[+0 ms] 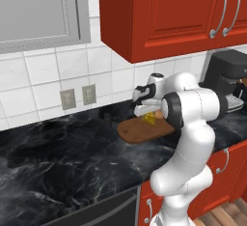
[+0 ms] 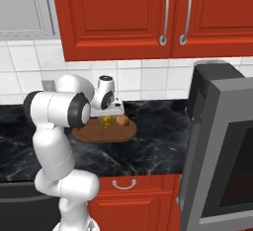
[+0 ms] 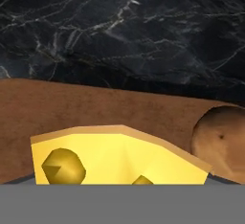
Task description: Retrieve the reheated potato from the microwave, then place the potato, cheese, and condiment on the cutting board.
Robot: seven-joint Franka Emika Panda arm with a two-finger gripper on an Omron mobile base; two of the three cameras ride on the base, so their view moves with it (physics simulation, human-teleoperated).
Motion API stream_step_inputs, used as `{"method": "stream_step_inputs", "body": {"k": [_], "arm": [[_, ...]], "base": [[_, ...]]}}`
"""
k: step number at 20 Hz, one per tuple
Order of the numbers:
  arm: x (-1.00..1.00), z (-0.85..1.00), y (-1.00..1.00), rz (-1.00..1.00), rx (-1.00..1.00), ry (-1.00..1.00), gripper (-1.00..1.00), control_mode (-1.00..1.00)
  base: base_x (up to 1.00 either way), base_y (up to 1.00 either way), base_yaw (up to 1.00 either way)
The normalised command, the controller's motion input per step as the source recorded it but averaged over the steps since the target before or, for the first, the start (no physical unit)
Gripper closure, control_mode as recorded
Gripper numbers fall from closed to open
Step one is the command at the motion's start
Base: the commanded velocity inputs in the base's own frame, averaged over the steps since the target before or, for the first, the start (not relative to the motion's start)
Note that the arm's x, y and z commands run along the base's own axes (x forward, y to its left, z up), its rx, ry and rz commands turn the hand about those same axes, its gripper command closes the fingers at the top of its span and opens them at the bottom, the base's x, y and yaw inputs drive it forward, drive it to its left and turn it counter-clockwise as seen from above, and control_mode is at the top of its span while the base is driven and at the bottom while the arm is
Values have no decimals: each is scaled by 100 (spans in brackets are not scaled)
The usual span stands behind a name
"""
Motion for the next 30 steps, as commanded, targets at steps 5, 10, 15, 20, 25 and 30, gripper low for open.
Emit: {"method": "stream_step_inputs", "body": {"k": [5,10,15,20,25,30], "arm": [[-1,-21,7,0,0,0,100,-100],[-18,-21,3,0,0,1,100,-100],[-1,-24,1,0,0,4,100,-100],[-5,-22,3,0,0,6,-100,-100],[-20,-7,3,0,0,5,-100,-100],[-18,9,0,0,0,1,-100,-100]], "base": [[0,0,0],[0,0,0],[0,0,0],[0,0,0],[0,0,0],[0,0,0]]}}
